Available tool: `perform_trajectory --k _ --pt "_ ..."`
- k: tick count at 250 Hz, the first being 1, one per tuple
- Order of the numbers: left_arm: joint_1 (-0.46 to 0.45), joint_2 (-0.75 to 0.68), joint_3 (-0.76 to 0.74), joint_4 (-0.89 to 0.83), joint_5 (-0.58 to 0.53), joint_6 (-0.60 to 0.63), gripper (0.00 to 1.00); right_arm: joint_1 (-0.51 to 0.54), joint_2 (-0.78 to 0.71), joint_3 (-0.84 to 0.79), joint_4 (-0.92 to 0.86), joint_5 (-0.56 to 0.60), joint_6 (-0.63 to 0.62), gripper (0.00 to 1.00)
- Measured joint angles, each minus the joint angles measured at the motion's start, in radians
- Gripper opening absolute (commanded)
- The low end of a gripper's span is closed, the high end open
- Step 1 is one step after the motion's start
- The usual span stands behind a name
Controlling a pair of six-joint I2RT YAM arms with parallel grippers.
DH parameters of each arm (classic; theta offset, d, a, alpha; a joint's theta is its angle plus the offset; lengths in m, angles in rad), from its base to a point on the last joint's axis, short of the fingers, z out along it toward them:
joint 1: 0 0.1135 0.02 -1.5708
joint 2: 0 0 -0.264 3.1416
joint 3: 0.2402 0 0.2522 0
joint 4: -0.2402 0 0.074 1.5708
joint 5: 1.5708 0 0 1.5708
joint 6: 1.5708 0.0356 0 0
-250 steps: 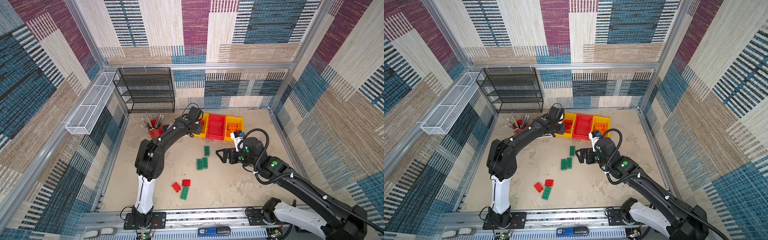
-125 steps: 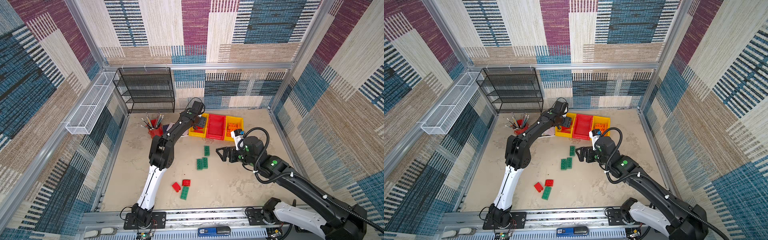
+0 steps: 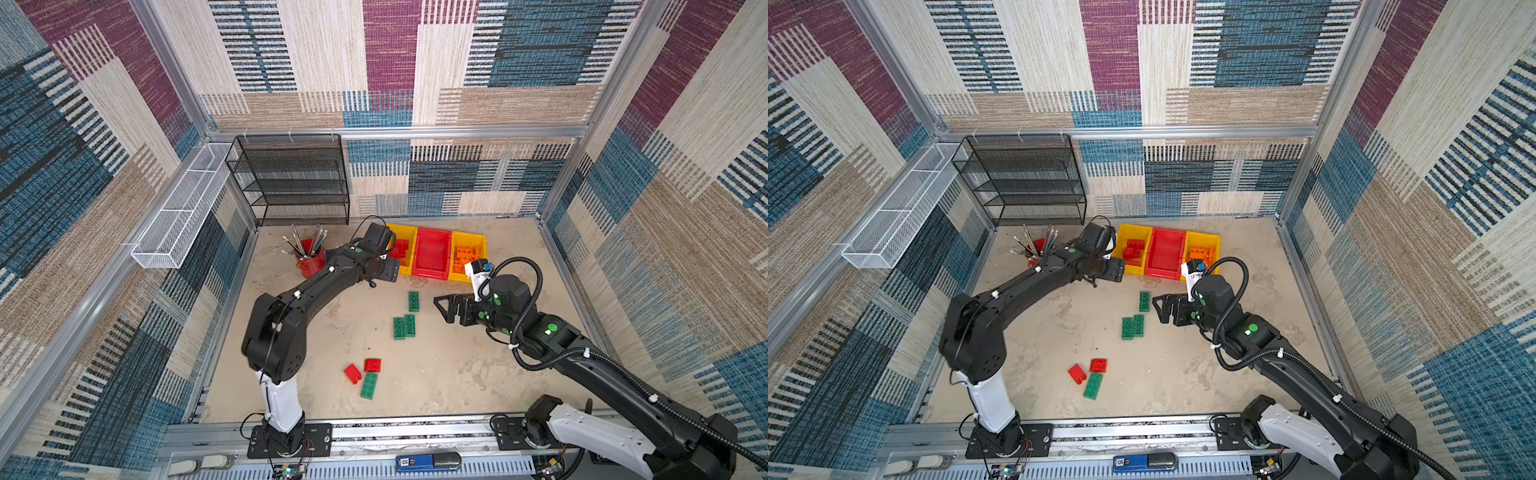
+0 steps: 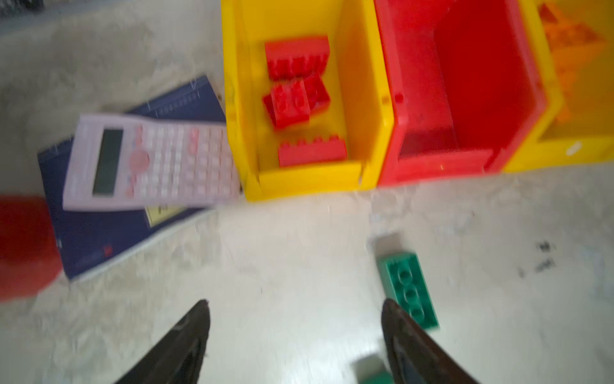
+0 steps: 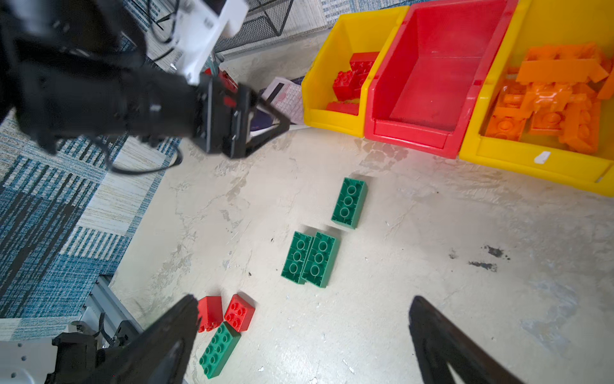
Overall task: Sort the legos into containers by color
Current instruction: 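Reach the left gripper toward the red bricks nearest the robot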
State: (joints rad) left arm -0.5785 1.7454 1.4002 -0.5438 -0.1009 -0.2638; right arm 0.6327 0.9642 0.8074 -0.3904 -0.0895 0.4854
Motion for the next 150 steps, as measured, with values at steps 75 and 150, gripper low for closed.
perform_trajectory --k 75,150 --pt "-0.237 -0.365 -0.435 -0.045 -0.058 -0.246 0.78 0.001 -0.029 -0.045 0.018 -0.039 -0.001 1.0" --pt "-0.362 -0.489 -0.573 -0.136 -0.071 -0.342 0.72 0.001 -0.089 -0.068 0.018 -0.06 -0.02 1.0"
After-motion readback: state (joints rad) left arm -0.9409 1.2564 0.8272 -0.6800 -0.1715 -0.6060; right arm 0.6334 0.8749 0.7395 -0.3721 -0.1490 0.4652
